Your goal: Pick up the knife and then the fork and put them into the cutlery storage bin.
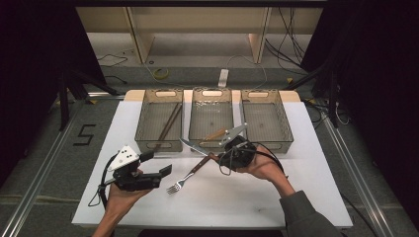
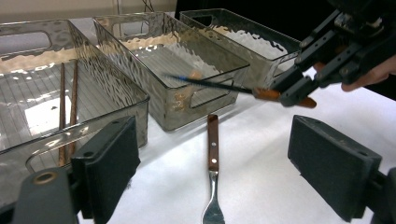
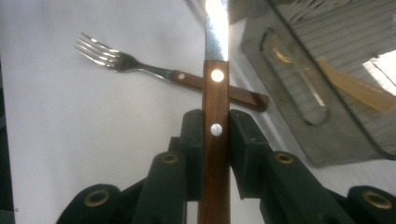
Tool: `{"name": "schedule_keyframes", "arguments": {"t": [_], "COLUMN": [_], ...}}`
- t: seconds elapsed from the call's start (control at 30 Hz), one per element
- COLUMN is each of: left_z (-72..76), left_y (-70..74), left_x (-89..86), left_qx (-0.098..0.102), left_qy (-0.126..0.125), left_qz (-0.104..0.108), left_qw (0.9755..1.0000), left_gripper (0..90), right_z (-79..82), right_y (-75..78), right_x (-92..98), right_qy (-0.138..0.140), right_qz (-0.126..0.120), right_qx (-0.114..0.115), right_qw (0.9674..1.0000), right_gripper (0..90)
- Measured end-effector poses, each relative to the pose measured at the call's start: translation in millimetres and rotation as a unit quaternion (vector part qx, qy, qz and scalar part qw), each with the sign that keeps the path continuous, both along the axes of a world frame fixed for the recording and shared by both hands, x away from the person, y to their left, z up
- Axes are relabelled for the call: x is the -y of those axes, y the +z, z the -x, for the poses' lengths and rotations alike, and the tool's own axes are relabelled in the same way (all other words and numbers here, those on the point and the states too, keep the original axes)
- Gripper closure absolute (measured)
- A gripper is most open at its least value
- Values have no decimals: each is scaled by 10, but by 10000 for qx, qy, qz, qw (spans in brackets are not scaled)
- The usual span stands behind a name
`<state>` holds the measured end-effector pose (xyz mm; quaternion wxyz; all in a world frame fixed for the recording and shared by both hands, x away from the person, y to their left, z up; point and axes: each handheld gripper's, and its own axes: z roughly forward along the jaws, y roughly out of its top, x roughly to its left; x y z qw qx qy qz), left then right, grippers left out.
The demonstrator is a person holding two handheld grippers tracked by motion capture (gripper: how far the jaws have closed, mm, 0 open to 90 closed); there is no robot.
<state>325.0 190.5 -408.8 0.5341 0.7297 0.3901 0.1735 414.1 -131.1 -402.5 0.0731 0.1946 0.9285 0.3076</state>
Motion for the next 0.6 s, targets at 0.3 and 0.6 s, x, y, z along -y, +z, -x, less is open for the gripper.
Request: {"name": "schedule_keyframes", "arguments": {"t": [0.3, 0.6], "left_z": [0, -12], "left_y": [1, -4], "left_x": [-11, -22], "left_qx": [-20, -106], "left_qy": [4, 24], "left_qz": [19, 116], "left_qw": [10000, 9999], "left_gripper": [156, 156], "right_z": [-86, -188], "right_y": [153, 263], "right_x": [260, 598], "right_qy": [-406, -920], "right_qz": [-281, -490], "right_qx": [153, 291], "right_qw": [9987, 9941], "right_gripper": [768, 768]}}
